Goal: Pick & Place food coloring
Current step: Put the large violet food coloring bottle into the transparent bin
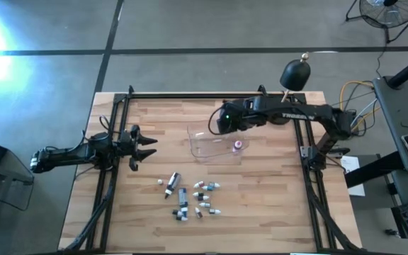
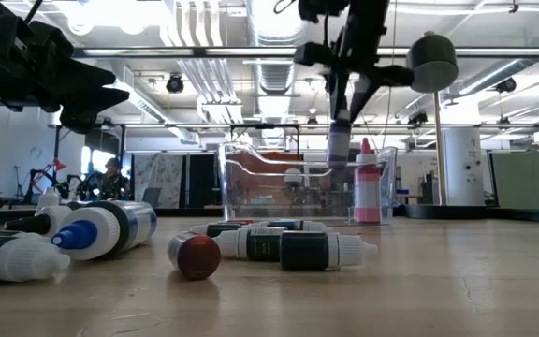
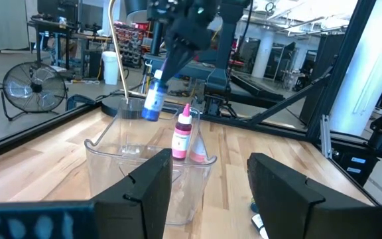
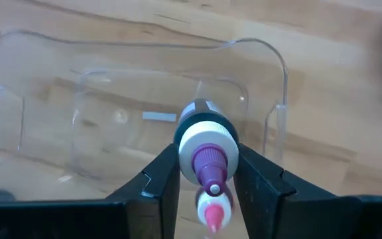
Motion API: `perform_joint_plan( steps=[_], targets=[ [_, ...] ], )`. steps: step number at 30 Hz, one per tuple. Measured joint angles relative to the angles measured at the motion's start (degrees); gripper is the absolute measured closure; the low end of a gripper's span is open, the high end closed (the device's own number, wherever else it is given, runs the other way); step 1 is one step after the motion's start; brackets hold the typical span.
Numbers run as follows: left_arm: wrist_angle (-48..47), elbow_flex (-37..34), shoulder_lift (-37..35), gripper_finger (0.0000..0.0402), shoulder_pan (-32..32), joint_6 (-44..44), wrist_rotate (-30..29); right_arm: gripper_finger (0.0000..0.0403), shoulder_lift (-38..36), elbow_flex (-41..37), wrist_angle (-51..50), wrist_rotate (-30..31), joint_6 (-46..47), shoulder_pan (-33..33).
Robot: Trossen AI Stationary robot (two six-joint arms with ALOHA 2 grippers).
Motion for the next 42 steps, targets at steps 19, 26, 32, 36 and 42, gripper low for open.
perform_joint_plan(
  steps=[19, 26, 32, 36, 42],
  targets=[
    [0.0, 0.0, 0.0, 0.0229, 0.0, 0.0, 0.0, 0.029, 0.0, -14.5, 10.2, -7.3, 1.4, -2.9],
    [0.0, 0.0, 0.0, 0.0229, 0.0, 0.0, 0.0, 0.027, 0.0, -14.8, 10.4, -7.3, 1.5, -2.9],
    [0.0, 0.0, 0.0, 0.0229, 0.0, 0.0, 0.0, 0.0236, 0.0, -14.8, 10.6, -5.8, 1.6, -2.9],
    [0.0, 0.0, 0.0, 0.0229, 0.0, 0.0, 0.0, 0.021, 0.0, -14.8, 10.7, -4.9, 1.5, -2.9],
    [0.0, 0.0, 0.0, 0.0229, 0.0, 0.0, 0.0, 0.0183, -1.4, -13.8, 10.5, 0.0, 1.1, -2.4]
  ],
)
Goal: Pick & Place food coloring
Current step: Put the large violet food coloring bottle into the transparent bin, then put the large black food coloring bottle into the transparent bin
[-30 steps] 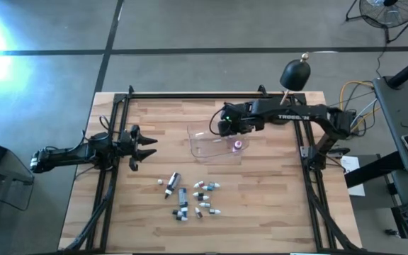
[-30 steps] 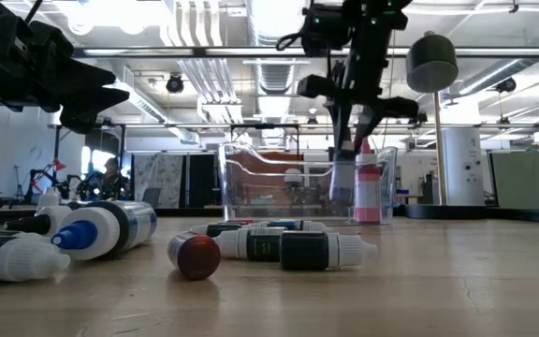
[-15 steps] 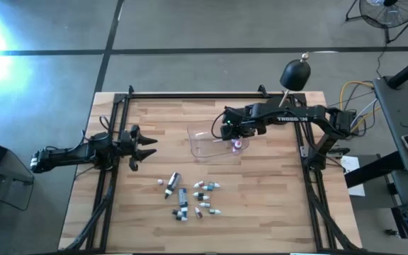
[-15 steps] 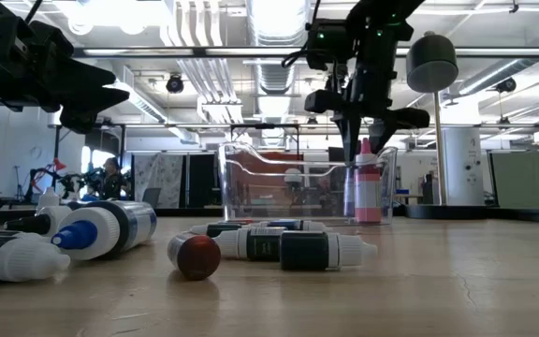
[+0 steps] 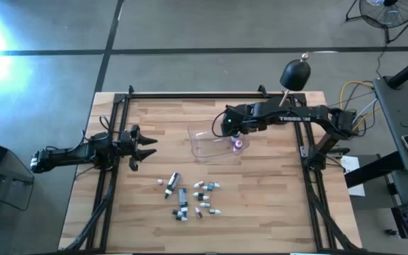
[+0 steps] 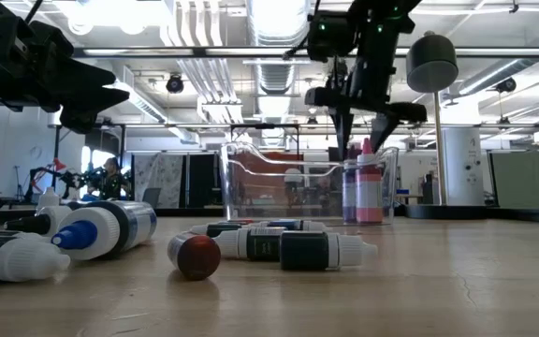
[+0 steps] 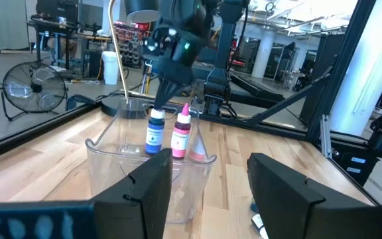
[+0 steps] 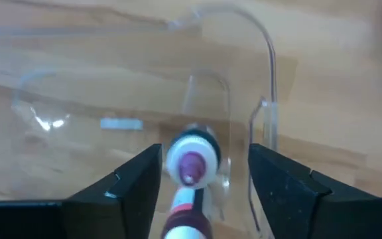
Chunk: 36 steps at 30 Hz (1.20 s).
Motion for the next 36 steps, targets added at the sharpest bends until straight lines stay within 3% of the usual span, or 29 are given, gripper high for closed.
perform_joint_plan(
  steps=[6, 11, 15, 20, 28, 30, 34, 36],
  targets=[
    [0.0, 0.0, 0.0, 0.0229, 0.0, 0.0, 0.0, 0.0171, -0.9, 4.4, 0.1, 4.0, -4.8, 2.0],
    [0.0, 0.0, 0.0, 0.0229, 0.0, 0.0, 0.0, 0.017, -1.0, 8.7, 1.2, 13.3, -15.6, 7.5],
    [0.0, 0.0, 0.0, 0.0229, 0.0, 0.8, 0.0, 0.017, -1.0, 10.6, 1.5, 17.7, -16.7, 11.0],
    [0.7, 0.0, 0.0, 0.0229, 0.0, 9.9, -0.1, 0.017, -1.0, 11.9, 1.5, 18.7, -16.7, 13.8],
    [0.9, 0.0, 0.0, 0.0229, 0.1, 5.7, -0.3, 0.017, -1.0, 12.1, 1.3, 18.5, -12.7, 17.2],
    [1.5, 0.0, 0.0, 0.0229, 0.1, 1.2, -0.3, 0.017, -1.0, 12.1, 1.3, 18.5, -11.0, 18.1],
    [1.6, 0.0, 0.0, 0.0229, 0.0, -20.4, -0.8, 0.017, -1.0, 12.1, 1.3, 18.4, -8.5, 20.0],
    [1.6, 0.0, 0.0, 0.0229, 0.1, -27.1, -1.0, 0.017, -1.0, 12.1, 1.2, 18.5, -7.0, 20.9]
  ],
)
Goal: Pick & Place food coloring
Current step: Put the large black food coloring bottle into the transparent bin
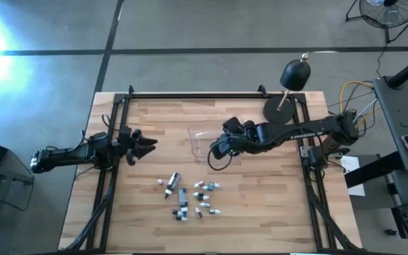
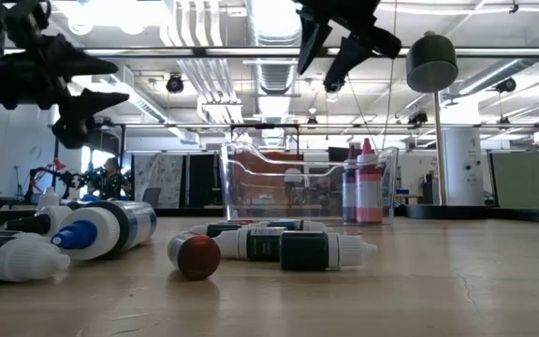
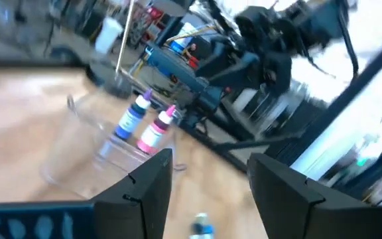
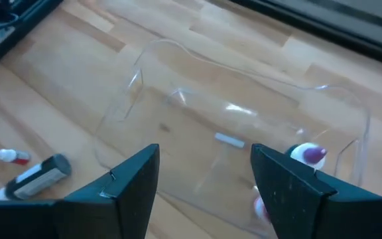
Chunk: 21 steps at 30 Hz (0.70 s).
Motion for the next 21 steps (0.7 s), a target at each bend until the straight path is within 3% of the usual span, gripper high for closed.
perform_joint_plan(
  steps=[12, 21],
  targets=[
    [0.0, 0.0, 0.0, 0.0229, 0.0, -12.4, -0.4, 0.017, 0.0, 0.0, 0.0, -1.4, 12.5, 6.9],
    [0.0, 0.0, 0.0, 0.0229, 0.0, -15.1, 0.0, 0.017, 0.1, -1.1, -2.0, -13.1, 21.1, 12.0]
  ],
)
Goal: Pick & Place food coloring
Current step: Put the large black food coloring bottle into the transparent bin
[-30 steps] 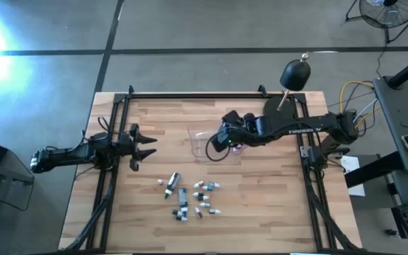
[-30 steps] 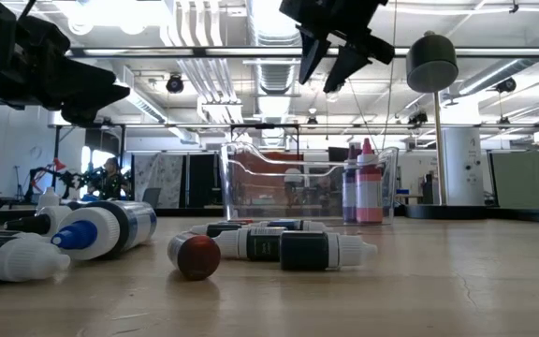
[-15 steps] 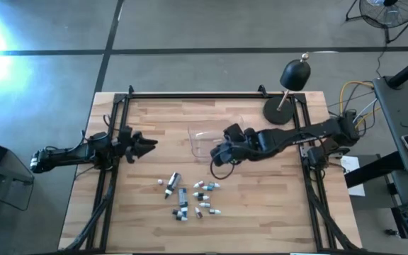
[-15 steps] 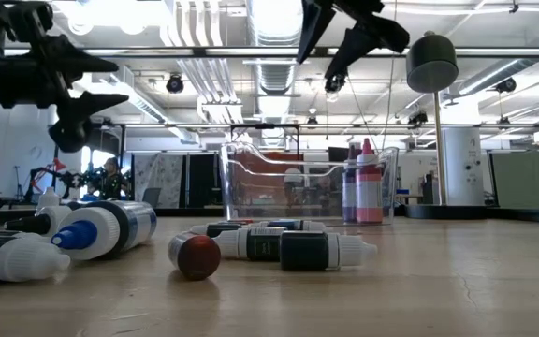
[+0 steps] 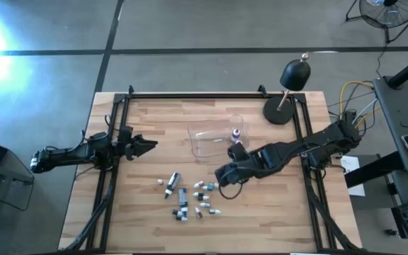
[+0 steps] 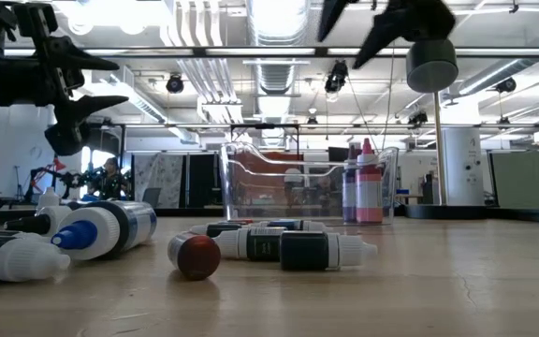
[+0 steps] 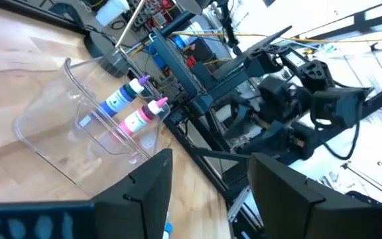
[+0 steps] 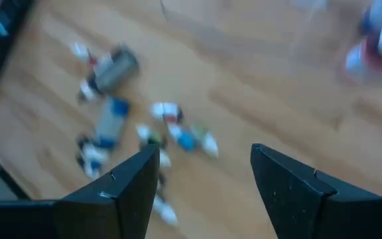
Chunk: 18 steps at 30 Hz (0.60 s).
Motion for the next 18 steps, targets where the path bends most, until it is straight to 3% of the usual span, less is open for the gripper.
perform_joint_plan(
  steps=[10, 15, 18],
  targets=[
    [0.0, 0.0, 0.1, 0.0229, 0.0, -6.0, -1.5, 0.0176, 0.0, -8.5, -1.3, -9.6, 7.7, 5.3],
    [0.0, 0.0, 0.5, 0.0229, 0.0, -15.6, -3.7, 0.018, 0.0, -13.4, -0.9, -15.7, 10.8, 9.2],
    [-1.2, 0.5, 2.4, 0.0229, -0.5, -20.9, -3.9, 0.0179, 0.0, -15.5, 0.2, -16.2, 13.5, 12.6]
  ],
)
